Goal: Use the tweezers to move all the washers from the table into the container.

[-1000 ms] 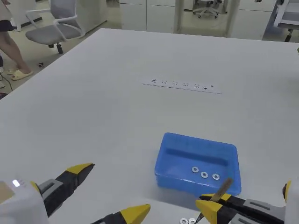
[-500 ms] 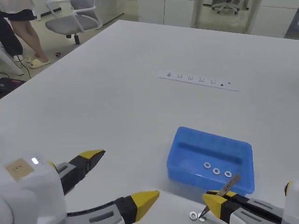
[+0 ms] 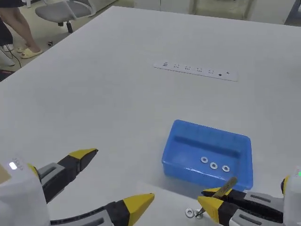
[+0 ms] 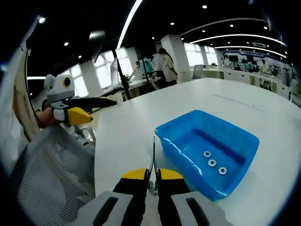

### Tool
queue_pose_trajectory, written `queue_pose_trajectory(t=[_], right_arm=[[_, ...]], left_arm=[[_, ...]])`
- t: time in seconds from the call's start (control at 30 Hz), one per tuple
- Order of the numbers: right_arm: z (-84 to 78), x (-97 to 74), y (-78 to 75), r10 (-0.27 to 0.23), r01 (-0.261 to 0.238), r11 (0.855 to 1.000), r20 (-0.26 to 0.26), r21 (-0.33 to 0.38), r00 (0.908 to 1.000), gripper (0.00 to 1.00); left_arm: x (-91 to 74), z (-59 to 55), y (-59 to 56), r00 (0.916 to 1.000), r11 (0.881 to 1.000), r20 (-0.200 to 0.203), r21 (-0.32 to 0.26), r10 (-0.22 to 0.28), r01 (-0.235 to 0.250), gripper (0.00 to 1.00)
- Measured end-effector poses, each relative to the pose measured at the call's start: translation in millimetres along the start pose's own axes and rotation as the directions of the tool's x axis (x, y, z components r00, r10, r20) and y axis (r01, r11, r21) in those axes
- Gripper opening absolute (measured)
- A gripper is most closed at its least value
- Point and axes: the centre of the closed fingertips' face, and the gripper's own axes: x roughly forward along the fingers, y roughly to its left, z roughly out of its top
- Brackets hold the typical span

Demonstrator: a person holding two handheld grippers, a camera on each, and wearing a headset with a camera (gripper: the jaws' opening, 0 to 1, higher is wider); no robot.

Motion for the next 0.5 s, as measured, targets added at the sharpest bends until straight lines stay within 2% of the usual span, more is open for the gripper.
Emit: queue_pose_trajectory(t=[0.1, 0.2, 0.27, 0.3, 0.4, 0.43, 0.5], right_arm=[[-2.4, 2.2, 8.3, 0.018, -0.025, 0.991, -0.053, -0.133, 0.9985, 0.05], [-4.3, 5.3, 15.2, 0.006, -0.031, 0.962, -0.092, -0.271, 0.9957, 0.04], [-4.8, 5.7, 17.2, -0.004, -0.029, 0.948, -0.102, -0.317, 0.9948, 0.04], [-5.3, 6.3, 16.7, -0.021, -0.019, 0.935, -0.107, -0.354, 0.9940, 0.04], [-6.2, 8.6, 21.4, -0.019, -0.023, 0.928, -0.108, -0.373, 0.9939, 0.03], [-5.4, 9.6, 19.8, -0.033, -0.011, 0.924, -0.109, -0.382, 0.9935, 0.03], [-4.1, 11.2, 18.6, -0.034, -0.008, 0.931, -0.110, -0.365, 0.9933, 0.03]], left_arm=[[1.4, -1.2, -1.8, 0.9999, 1.000, -0.009, -0.001, -0.010, 0.010, 0.76], [2.1, -1.4, -4.5, 0.9997, 1.000, -0.016, 0.004, -0.019, 0.019, 0.76], [2.1, -1.2, -4.8, 0.9997, 1.000, -0.015, 0.004, -0.020, 0.021, 0.76], [2.0, -1.0, -4.4, 0.9997, 1.000, -0.014, 0.003, -0.018, 0.018, 0.76], [1.5, -0.1, -2.8, 0.9999, 1.000, -0.008, -0.002, -0.013, 0.013, 0.76], [1.3, 0.5, -2.8, 0.9999, 1.000, -0.004, -0.004, -0.014, 0.014, 0.76], [1.2, 0.7, -2.9, 0.9999, 1.000, -0.002, -0.005, -0.014, 0.014, 0.76]])
